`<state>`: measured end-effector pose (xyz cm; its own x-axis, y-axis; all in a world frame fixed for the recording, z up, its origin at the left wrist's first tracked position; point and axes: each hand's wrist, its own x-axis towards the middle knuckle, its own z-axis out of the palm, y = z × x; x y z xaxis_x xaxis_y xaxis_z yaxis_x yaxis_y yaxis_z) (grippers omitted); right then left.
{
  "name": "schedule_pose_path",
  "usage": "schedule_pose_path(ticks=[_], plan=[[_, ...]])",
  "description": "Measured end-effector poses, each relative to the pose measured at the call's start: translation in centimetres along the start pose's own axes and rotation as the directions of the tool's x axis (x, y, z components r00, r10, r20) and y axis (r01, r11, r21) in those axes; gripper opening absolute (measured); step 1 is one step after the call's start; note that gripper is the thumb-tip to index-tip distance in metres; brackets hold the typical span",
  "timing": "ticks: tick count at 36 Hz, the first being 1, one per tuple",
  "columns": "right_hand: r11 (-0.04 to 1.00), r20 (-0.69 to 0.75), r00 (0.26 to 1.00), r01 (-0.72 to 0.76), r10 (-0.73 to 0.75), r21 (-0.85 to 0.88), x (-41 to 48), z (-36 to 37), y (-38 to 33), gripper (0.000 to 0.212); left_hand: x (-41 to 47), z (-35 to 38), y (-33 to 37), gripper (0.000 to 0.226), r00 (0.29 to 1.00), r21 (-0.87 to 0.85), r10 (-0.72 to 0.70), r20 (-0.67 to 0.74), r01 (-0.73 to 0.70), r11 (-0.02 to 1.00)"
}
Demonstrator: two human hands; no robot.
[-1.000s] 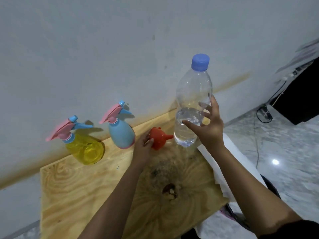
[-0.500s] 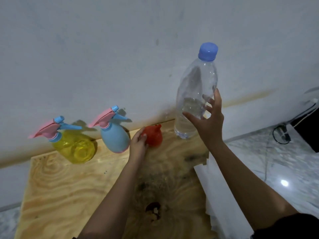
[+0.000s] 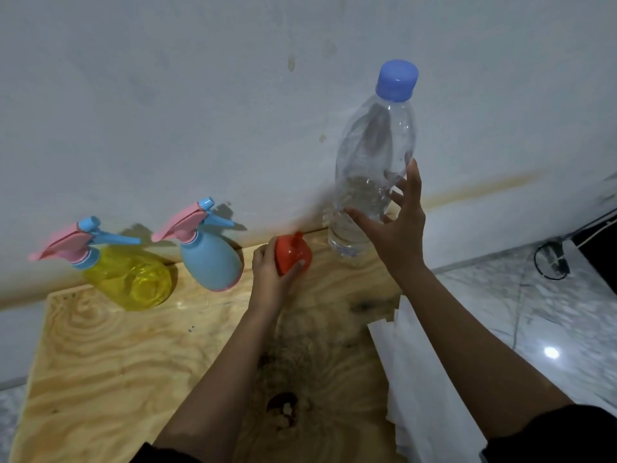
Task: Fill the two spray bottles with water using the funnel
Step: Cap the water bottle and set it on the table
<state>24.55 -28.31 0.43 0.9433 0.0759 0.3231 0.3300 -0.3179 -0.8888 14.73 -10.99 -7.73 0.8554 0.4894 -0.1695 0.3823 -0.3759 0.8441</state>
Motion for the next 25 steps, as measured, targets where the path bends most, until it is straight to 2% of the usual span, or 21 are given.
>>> schedule_pose_path(ticks=[4,10,19,25], plan=[[1.000,0.053,0.999,0.002,-0.001,-0.005,-0.1,-0.3,0.3,0.105,0.1,0.2,-0.4,0.071,1.000,0.113,0.015,0.012,-0.016,0.994],[0.997,0.147,0.989,0.007,0.005,-0.079,0.1,-0.9,0.9,0.086,0.0,0.5,-0.2,0.065,0.999,0.235,0.029,-0.021,-0.023,0.972],[0.972,0.128,0.989,0.096,-0.070,-0.213,-0.3,-0.6,0.9,0.088,-0.5,1.0,0.8,0.068,0.995,0.237,0.007,-0.099,0.017,0.971],[0.973,0.153,0.988,0.008,0.028,-0.232,-0.3,-1.0,0.4,0.091,-0.9,1.4,1.1,0.064,0.993,0.138,-0.009,-0.116,0.025,0.990]])
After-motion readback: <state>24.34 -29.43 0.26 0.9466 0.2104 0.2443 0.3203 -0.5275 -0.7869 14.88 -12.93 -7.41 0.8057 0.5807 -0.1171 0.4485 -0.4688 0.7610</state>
